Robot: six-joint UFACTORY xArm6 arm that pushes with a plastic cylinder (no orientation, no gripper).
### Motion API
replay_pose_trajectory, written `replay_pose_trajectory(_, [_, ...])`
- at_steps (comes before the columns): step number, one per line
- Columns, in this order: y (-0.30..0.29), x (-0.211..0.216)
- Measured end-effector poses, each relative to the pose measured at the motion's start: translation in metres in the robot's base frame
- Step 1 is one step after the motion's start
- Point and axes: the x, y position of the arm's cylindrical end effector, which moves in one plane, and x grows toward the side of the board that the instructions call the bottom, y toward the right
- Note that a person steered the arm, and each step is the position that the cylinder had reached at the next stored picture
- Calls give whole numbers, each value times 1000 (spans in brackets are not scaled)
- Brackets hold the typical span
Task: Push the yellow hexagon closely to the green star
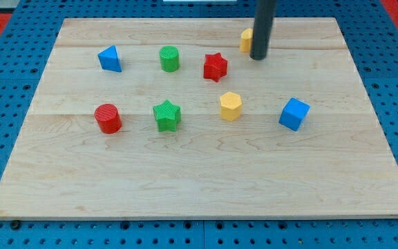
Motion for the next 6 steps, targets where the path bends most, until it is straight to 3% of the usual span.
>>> replay_pose_trajectory(3, [-39,102])
replay_pose_trajectory(4, [-83,107])
replay_pose_trajectory(6, [-104,148])
